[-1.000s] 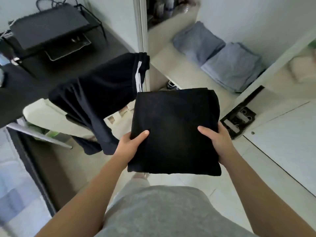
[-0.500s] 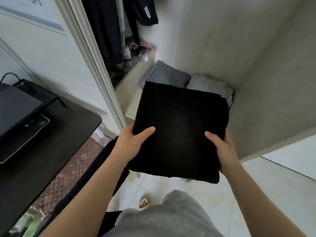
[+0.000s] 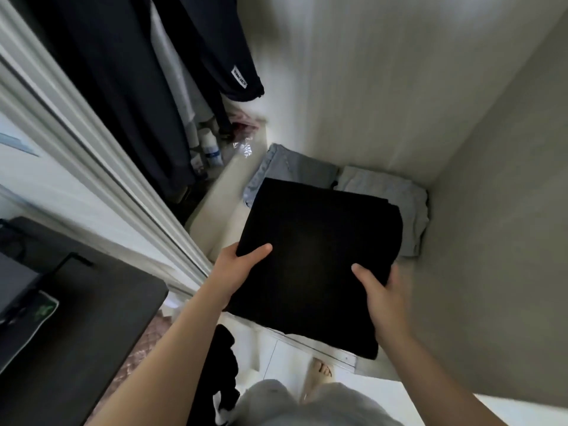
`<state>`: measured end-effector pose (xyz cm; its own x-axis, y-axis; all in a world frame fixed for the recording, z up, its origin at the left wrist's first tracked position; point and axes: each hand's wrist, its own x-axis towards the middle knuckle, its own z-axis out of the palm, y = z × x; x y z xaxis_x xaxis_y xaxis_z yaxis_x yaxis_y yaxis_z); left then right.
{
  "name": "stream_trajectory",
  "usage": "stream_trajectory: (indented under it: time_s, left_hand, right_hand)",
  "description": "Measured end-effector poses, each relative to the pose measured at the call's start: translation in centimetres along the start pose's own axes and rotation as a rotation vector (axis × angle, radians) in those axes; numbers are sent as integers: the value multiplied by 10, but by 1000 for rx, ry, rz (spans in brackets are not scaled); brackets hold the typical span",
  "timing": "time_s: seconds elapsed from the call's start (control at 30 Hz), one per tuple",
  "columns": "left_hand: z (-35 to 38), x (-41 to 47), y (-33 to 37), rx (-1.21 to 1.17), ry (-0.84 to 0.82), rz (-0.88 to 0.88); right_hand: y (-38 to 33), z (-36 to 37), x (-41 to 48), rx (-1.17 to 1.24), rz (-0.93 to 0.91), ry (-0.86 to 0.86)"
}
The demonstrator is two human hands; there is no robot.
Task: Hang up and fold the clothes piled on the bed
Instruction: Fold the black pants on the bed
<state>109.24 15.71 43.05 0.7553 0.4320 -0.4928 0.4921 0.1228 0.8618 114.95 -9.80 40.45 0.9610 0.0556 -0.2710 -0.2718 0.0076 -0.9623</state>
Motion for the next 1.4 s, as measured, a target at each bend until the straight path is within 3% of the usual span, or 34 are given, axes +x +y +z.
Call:
stream_trajectory:
  time_s: [0.17,0.37,0.63,0.83,1.07,1.3,1.4]
  left_hand:
    - [2,47,3,10,-98,-116]
    - [3,130,20,-61,-258,-123]
    - [30,250,39,-155,-200,55]
    - [38,337,53,64,10,228]
    - [45,417,53,497,169,408]
    - [36,450,9,832,287,381]
    - [42,437,-2,981,387,475]
  right_hand:
    - [6,7,29,-29,47,41]
    - [14,17,95,-53,63,40]
    - [29,42,216,-100,70,36]
    - [41,79,311,-147,49,-7]
    - [76,128,398,-335,70,27]
    - [105,148,424,-559,157,-109]
    - [100,150,398,-763,-63,12]
